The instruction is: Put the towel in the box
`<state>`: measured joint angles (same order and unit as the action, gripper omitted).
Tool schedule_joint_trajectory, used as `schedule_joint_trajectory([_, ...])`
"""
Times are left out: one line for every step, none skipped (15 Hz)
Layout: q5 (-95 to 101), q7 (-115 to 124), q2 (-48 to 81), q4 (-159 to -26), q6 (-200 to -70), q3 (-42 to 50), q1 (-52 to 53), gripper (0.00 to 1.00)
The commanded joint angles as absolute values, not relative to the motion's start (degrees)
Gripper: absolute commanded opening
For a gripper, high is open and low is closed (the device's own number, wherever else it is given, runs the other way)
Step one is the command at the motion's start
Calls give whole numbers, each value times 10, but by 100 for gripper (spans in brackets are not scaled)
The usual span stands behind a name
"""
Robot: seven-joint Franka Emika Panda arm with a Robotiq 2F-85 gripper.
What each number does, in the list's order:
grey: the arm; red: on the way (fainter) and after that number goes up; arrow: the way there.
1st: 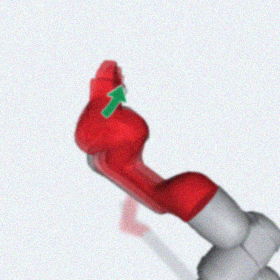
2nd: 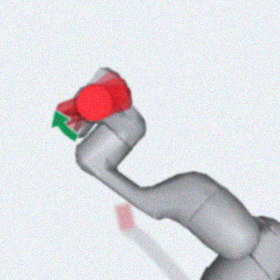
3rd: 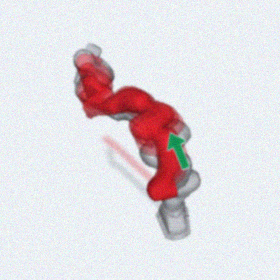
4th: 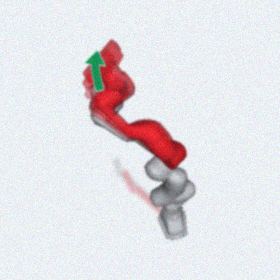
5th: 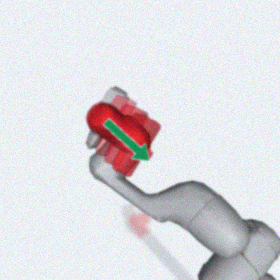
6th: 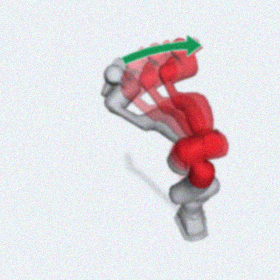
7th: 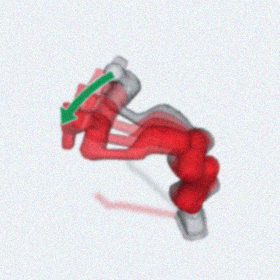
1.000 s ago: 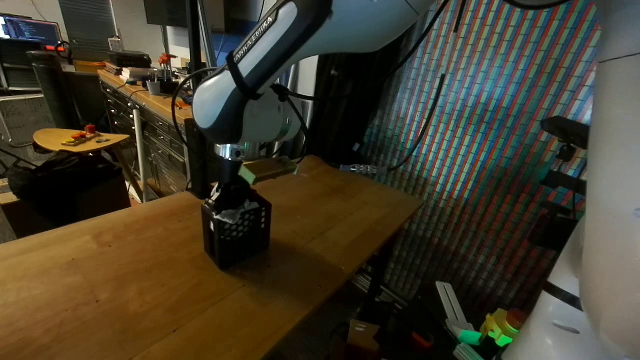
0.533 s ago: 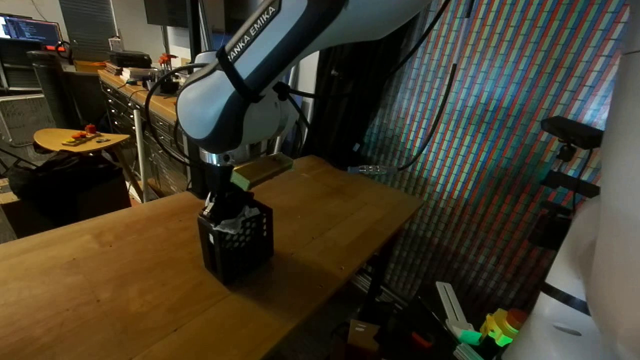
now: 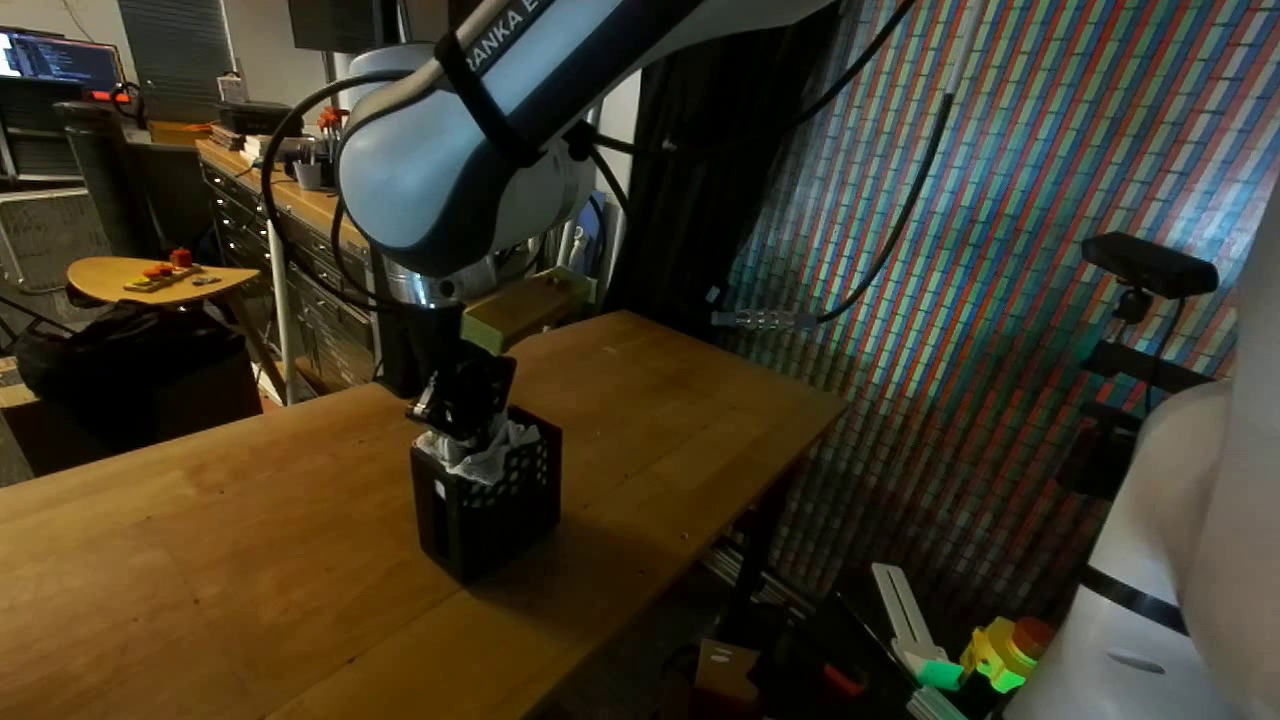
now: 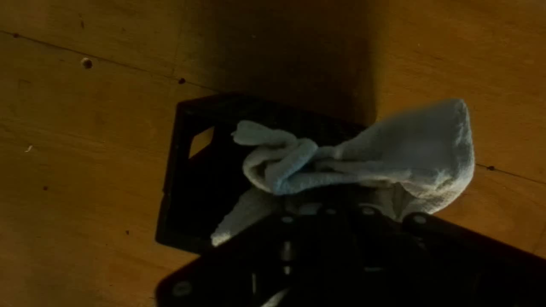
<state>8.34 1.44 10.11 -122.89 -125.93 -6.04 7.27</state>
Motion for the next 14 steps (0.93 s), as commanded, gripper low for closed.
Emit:
schedule_joint_trajectory([101,33,65,-1248,-1247,-59,78,3])
schedule_joint_trajectory([102,34,62,-1250,-1246,-59,78,3])
schedule_joint_trajectory([102,32,59,-1249,-1245,-60,77,3])
schedule_joint_trajectory([103,31,57,-1244,-1242,-59,77,3])
schedule_joint_trajectory([112,30,54,-1233,-1232,-58,77,3])
schedule_joint_trajectory([124,28,50,-1220,-1221,-57,76,2])
schedule_joint_trajectory([140,26,46,-1205,-1207,-56,77,3])
schedule_joint_trajectory([157,24,42,-1190,-1193,-56,77,3])
schedule_joint_trajectory([176,20,41,-1169,-1175,-56,77,3])
schedule_joint_trajectory([192,17,39,-1153,-1164,-57,77,3])
schedule_joint_trajectory([207,14,40,-1133,-1150,-58,77,3])
schedule_joint_trajectory([219,11,41,-1116,-1141,-60,78,3])
schedule_joint_trajectory([230,8,45,-1100,-1136,-61,78,3])
schedule_joint_trajectory([238,8,50,-1088,-1135,-62,78,3])
